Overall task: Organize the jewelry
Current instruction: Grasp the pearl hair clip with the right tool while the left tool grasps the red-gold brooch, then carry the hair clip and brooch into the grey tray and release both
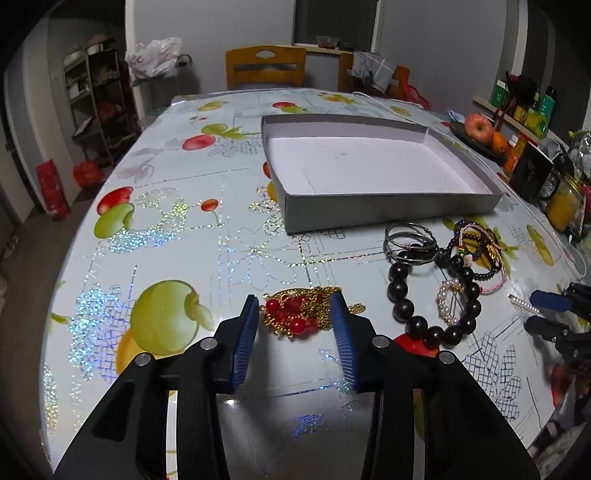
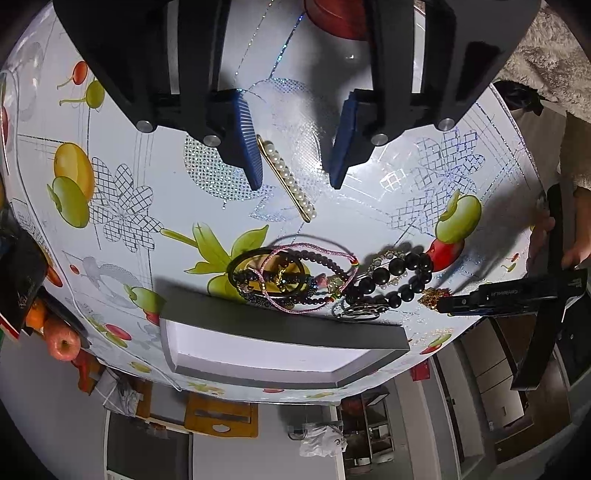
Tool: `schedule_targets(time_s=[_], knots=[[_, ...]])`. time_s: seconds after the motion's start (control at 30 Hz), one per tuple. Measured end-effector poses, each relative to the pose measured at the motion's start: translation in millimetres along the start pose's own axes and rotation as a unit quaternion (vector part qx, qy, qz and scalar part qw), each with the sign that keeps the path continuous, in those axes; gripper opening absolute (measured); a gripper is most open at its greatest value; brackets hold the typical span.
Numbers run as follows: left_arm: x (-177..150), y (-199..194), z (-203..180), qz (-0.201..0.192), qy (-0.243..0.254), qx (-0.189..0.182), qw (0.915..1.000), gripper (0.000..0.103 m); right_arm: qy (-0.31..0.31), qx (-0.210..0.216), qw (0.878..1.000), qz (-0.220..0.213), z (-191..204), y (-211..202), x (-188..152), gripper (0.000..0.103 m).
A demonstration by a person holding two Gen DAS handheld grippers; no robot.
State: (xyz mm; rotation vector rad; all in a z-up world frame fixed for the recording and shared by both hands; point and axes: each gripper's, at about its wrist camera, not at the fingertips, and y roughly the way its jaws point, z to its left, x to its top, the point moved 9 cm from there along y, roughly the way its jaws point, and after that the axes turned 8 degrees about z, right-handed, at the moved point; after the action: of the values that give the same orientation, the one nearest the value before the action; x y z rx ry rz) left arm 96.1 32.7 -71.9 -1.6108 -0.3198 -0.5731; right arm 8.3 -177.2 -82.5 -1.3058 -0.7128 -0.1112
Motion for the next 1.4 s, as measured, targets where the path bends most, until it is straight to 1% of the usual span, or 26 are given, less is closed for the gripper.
schedule_targets(time_s=[0.17,0.3,0.33,0.37,0.4,0.53,0.57,0.63,0.87,0.93,1.07,1.2,1.3,1.33,1.4], knots=[[-0.4,4.2,6.0,0.009,-0.015,0.001,0.9999,0.042,-0.007,-0.006,1.000,-0.001,0.5,0.8,0.7,0.038],[-1.0,6.6,6.4,0.009,-0.018,-0.003,0.9998,0.041,-0.010,-0.012,1.000,-0.003,-2.6,1.1,1.8,0.029],[-0.6,6.6,6.0,0.009,-0.017,-0.003,0.9998,0.041,-0.011,-0.015,1.000,-0.004,-4.3,1.2,2.6,0.023],[-0.7,5.8,4.3,0.006,-0.014,-0.005,0.9999,0.032,-0.012,-0.015,1.000,-0.004,-4.3,1.4,2.9,0.020],[-0.6,4.9,3.5,0.004,-0.013,-0.006,0.9999,0.028,-0.014,-0.014,1.000,-0.004,-4.1,1.6,3.2,0.013],[1.5,-2.1,2.8,-0.009,-0.008,0.001,0.9999,0.022,-0.016,-0.010,1.000,-0.006,-3.7,1.6,3.4,0.009],[1.8,-4.5,2.2,-0.012,-0.005,0.002,0.9999,0.012,-0.016,-0.008,1.000,-0.006,-3.2,1.7,3.6,0.009],[3.5,-10.2,0.6,-0.018,0.000,0.003,0.9998,0.011,-0.020,-0.006,1.000,-0.011,-1.4,-0.3,4.6,0.006],[18.3,-40.6,-9.2,-0.052,0.032,0.016,0.9980,0.009,-0.020,-0.005,0.999,-0.045,-4.0,-22.8,23.3,0.005],[25.8,-49.8,-12.9,-0.062,0.041,0.018,0.9971,0.009,-0.020,0.000,0.998,-0.052,-5.6,-29.9,31.3,0.005],[45.2,-66.5,-21.0,-0.079,0.060,0.016,0.9949,0.009,-0.024,-0.004,0.997,-0.068,-9.4,-42.1,50.0,0.005],[76.9,-77.2,-30.1,-0.097,0.077,0.017,0.9922,0.009,-0.019,-0.004,0.996,-0.086,-18.0,-54.3,76.8,0.005],[108.1,-77.9,-33.8,-0.104,0.081,0.017,0.9912,0.009,0.006,0.003,0.996,-0.094,-32.5,-55.5,104.5,0.005],[119.5,-75.7,-34.5,-0.105,0.082,0.022,0.9908,0.009,0.017,0.006,0.995,-0.096,-39.6,-53.2,116.0,0.005],[139.6,-68.6,-35.1,-0.106,0.082,0.030,0.9906,0.009,0.034,-0.002,0.994,-0.101,-53.1,-47.4,135.5,0.005]])
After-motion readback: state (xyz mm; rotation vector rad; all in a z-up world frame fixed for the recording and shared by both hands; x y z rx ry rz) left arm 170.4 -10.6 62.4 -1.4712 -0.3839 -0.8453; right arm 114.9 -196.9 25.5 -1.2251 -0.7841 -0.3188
